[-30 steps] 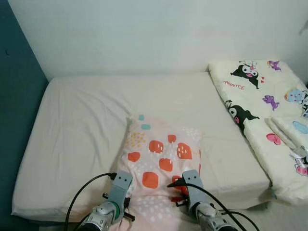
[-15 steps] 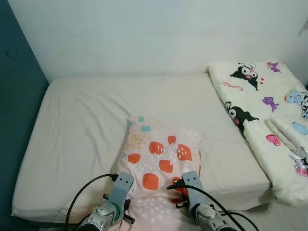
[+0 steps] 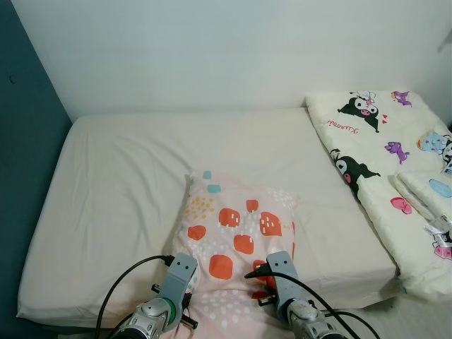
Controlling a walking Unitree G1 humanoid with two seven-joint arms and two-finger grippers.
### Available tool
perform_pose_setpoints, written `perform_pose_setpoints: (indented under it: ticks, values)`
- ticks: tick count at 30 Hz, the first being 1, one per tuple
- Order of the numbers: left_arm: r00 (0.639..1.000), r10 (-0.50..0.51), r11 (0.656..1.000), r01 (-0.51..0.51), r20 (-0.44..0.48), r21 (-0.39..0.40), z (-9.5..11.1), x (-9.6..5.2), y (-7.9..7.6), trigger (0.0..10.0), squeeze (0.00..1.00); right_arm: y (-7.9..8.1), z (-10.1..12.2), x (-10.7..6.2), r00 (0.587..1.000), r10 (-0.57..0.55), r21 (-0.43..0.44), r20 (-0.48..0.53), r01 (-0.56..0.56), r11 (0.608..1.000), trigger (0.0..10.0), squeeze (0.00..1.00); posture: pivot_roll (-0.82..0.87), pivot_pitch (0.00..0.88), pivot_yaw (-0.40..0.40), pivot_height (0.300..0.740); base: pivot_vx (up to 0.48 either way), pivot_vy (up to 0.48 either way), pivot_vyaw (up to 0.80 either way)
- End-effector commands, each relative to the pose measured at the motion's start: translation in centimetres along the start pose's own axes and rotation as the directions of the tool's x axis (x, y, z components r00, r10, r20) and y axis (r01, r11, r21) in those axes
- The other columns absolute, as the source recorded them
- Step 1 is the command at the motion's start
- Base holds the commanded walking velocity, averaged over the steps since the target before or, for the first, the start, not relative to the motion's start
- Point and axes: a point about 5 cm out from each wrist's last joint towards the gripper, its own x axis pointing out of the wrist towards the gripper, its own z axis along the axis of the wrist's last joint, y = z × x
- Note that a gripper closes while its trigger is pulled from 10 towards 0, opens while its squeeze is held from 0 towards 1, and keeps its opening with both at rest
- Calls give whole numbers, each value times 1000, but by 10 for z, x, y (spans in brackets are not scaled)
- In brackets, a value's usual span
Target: Clean up the room
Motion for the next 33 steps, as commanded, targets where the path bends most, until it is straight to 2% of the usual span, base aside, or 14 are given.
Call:
perform_pose_setpoints:
  ticks: [1, 33]
  values:
    - [997, -17, 1000, 17, -81, 1, -20, -1, -5, 10000, 0, -1, -23, -3, 996, -1, -4, -92, 1, 1000, 10000, 0, -1, 22, -8, 740, 0, 0, 0]
    - [996, -12, 999, 15, -93, 36, -26, -2, -7, 10000, 0, 2, -27, -4, 996, -2, -15, -94, 1, 1000, 10000, 0, -3, 0, -3, 740, 0, 0, 0]
